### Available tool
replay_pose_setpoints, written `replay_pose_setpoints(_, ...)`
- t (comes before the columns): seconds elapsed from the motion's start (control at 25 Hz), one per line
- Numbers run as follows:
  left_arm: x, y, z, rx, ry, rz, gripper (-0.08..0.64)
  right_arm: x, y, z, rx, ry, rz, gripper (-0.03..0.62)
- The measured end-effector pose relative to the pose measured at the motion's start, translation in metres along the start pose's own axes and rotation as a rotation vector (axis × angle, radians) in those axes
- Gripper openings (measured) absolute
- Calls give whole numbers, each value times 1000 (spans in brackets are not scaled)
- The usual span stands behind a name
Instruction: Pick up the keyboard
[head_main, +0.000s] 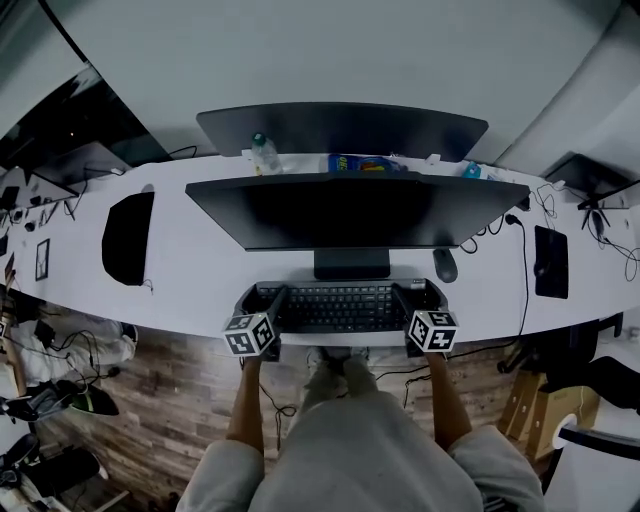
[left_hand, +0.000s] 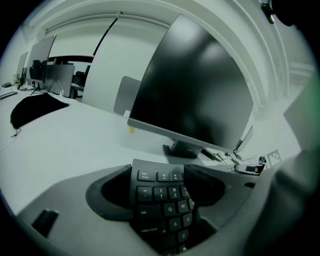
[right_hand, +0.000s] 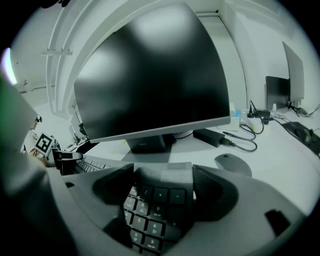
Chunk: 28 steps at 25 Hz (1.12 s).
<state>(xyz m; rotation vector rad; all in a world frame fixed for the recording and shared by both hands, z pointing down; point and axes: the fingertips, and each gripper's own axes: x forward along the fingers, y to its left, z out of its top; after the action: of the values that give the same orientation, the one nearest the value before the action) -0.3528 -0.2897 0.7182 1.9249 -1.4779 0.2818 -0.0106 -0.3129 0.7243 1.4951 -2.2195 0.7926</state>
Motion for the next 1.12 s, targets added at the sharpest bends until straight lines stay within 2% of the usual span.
replay_pose_setpoints(0.52,-39,-38,80,71,-184,-37,305,-48,17,89,-85,-206,0,353)
replay_pose_setpoints(1.12,-73,-73,144,144,-330,-86,305,-91,29,152,-132,-364,-7,354)
